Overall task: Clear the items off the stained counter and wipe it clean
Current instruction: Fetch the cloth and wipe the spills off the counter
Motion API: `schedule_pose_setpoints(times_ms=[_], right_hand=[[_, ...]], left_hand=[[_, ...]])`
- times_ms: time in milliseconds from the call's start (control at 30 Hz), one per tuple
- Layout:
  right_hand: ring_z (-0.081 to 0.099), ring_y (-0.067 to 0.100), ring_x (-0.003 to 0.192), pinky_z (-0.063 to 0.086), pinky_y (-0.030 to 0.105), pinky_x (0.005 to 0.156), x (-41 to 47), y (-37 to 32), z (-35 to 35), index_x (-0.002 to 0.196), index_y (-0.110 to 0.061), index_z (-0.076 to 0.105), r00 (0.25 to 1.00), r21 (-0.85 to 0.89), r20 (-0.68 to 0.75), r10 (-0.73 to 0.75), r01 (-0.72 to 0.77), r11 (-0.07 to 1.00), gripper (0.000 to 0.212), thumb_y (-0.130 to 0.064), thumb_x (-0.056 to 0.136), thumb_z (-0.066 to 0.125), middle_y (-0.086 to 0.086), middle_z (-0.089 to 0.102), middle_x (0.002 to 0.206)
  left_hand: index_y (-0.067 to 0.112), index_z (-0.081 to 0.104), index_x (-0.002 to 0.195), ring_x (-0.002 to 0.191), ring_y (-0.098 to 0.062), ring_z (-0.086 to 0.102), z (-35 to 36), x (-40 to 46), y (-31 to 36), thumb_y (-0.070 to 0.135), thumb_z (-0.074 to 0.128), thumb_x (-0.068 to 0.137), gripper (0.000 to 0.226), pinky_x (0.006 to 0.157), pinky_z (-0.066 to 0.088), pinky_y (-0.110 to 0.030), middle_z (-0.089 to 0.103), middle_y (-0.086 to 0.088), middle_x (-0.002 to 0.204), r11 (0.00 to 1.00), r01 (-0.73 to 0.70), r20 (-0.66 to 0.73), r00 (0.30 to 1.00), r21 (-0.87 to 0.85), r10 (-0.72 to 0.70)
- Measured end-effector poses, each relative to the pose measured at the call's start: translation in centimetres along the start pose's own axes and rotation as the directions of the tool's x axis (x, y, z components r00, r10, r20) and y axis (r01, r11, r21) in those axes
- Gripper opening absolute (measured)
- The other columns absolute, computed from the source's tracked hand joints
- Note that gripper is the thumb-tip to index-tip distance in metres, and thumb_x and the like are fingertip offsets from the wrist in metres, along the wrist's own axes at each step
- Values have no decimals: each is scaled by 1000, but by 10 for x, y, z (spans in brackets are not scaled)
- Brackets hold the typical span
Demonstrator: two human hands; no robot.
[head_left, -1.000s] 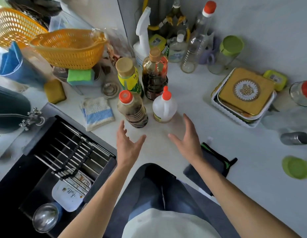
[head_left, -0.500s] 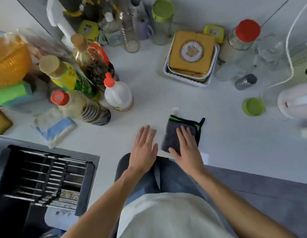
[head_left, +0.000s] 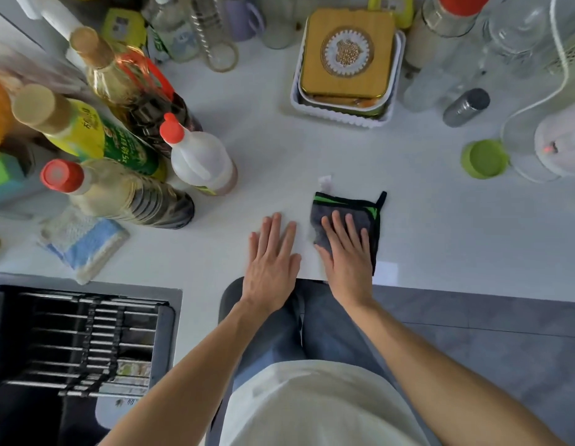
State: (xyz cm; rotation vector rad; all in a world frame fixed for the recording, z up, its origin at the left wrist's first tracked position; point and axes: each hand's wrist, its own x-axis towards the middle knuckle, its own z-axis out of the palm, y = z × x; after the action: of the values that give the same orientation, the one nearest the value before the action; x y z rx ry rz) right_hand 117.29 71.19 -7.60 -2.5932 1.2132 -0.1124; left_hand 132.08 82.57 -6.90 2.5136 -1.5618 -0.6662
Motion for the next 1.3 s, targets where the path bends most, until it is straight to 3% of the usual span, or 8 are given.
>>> schedule_pose_setpoints(times_ms=[167,267,367,500,800,933,1033,1300], right_hand=[[44,23,146,40,44,119,9,2,-30,147,-8,57,979,357,83,186,-203,912,48,-37,109,51,7,60,150],[71,34,91,47,35,70,12,12,-56,127,-7,63,969,384,103,223,-246,890,39,-39,109,49,4,73,92],[61,30,68,39,36,62,6,24,-78,111,-8,64,951,467,184,247,-306,829,33,-39,107,54,-4,60,69],[62,7,76,44,14,64,-28,32,-97,99,-16,63,886,584,307,348,-464,666,22,-38,100,67,-6,68,81],[64,-5,86,46,15,69,-168,74,-93,101,-31,64,710,549,378,594,-689,473,13,-33,95,75,-24,68,88],[65,0,88,45,5,62,-257,96,-89,108,-32,64,537,558,380,753,-782,276,13,-28,98,71,-26,65,90],[66,23,88,44,17,62,-325,108,-86,114,-14,69,389,518,362,847,-839,163,15,-21,100,69,0,72,92],[58,23,88,40,30,74,-468,121,-75,125,-3,70,40,446,427,904,-878,-172,28,-19,103,66,18,76,114]], left_hand=[[21,21,167,164,-29,-6,-23,-1,0,34,41,107,64,132,6,-51,0,-9,177,995,-6,68,998,-97,12],[20,42,158,164,-26,8,-44,-7,-2,27,45,108,51,133,17,-44,19,-7,175,973,34,97,995,-229,-12],[23,59,144,148,-19,43,-63,-26,-5,25,48,107,39,119,41,-38,53,2,155,942,68,96,995,-328,-39],[34,69,126,109,-13,69,-69,-60,-14,34,46,108,29,98,55,-33,73,14,123,913,129,201,978,-387,-54],[39,69,126,96,-7,71,-30,-97,-11,34,47,106,30,71,44,-8,72,22,100,951,181,449,892,-251,-51],[36,68,126,108,-20,70,-17,-84,32,32,43,107,32,85,52,-28,76,10,114,987,26,564,823,-156,68],[28,69,127,116,-27,67,-11,-69,80,29,38,108,37,98,53,-39,74,4,126,985,-87,627,762,-148,161],[32,69,128,111,-19,66,26,-42,222,31,43,107,33,99,52,-35,72,6,121,966,-221,697,671,-134,250]])
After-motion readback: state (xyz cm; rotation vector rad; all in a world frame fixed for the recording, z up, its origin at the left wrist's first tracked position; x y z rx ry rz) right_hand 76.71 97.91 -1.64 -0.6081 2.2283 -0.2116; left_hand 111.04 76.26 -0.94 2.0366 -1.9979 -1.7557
